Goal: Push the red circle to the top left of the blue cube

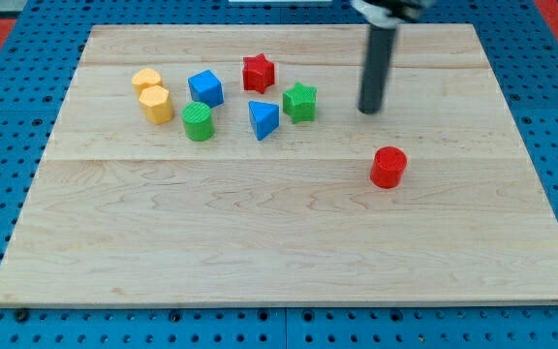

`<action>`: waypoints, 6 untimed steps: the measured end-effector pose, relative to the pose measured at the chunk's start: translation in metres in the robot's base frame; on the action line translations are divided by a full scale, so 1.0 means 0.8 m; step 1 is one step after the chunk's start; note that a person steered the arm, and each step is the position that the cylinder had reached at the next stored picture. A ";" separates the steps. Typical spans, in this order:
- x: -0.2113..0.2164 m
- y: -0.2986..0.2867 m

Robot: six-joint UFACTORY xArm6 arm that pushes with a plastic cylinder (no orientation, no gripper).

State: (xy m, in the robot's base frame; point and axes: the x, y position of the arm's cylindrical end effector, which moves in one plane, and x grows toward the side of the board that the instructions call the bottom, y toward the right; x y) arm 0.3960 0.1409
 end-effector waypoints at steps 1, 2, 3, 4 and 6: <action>0.100 0.057; 0.146 0.025; 0.100 -0.043; 0.041 -0.042; -0.033 0.022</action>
State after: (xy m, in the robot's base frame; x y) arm 0.3699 0.1588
